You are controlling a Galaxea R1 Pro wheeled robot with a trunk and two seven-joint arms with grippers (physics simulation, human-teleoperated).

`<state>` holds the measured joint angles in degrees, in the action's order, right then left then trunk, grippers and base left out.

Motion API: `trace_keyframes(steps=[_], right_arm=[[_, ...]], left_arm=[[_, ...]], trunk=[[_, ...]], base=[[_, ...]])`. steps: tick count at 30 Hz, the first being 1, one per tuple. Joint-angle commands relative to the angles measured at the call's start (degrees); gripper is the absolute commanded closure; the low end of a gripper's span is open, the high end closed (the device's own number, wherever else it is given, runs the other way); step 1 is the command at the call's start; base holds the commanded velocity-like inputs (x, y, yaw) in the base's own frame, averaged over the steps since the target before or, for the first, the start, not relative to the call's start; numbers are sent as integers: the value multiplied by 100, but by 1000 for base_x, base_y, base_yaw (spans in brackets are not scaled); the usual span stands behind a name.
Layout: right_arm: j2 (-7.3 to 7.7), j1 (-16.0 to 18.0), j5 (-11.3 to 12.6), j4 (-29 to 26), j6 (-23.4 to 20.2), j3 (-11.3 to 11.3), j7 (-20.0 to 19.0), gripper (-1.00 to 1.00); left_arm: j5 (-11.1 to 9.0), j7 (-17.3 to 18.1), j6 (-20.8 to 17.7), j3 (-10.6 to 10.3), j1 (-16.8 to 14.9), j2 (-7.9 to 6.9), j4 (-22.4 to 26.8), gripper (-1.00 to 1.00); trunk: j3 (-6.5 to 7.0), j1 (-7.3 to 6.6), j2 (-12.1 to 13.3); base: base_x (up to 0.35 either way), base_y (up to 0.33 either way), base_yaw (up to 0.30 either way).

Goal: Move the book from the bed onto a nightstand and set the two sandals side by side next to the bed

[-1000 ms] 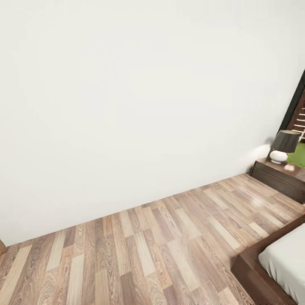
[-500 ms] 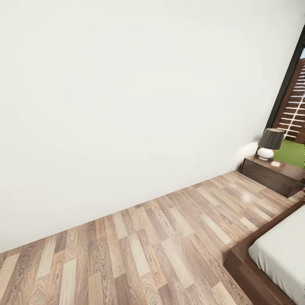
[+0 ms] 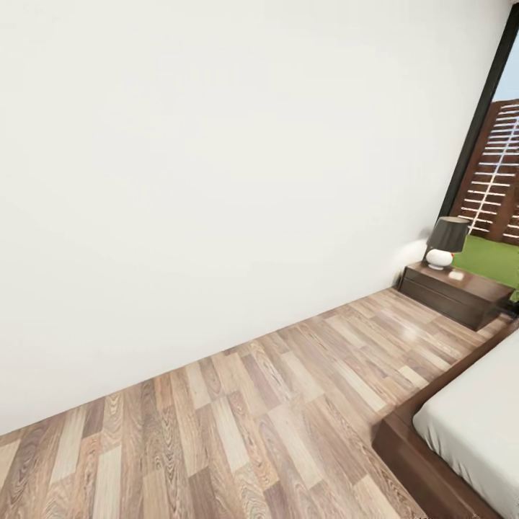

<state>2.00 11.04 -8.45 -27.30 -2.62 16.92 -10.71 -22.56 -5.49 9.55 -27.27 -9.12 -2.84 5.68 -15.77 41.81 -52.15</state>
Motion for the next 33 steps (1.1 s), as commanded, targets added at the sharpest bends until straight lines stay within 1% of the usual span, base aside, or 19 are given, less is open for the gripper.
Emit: trace_keyframes(steps=[1, 13, 33], right_arm=[[-6, 3, -60, -12, -28, 48, -48, -100], [-6, 3, -60, -12, -28, 48, -48, -100], [-6, 5, -60, -12, -28, 48, -48, -100]], left_arm=[[-40, -22, 12, -50, -2, -1, 4, -100], [-41, -22, 12, -50, -2, 2, 4, -100], [-40, -22, 12, -50, -2, 2, 4, -100]], trunk=[[-7, 0, -5], [-7, 0, -5], [-7, 0, -5]], base=[[0, 0, -83], [0, 0, -65], [0, 0, -8]])
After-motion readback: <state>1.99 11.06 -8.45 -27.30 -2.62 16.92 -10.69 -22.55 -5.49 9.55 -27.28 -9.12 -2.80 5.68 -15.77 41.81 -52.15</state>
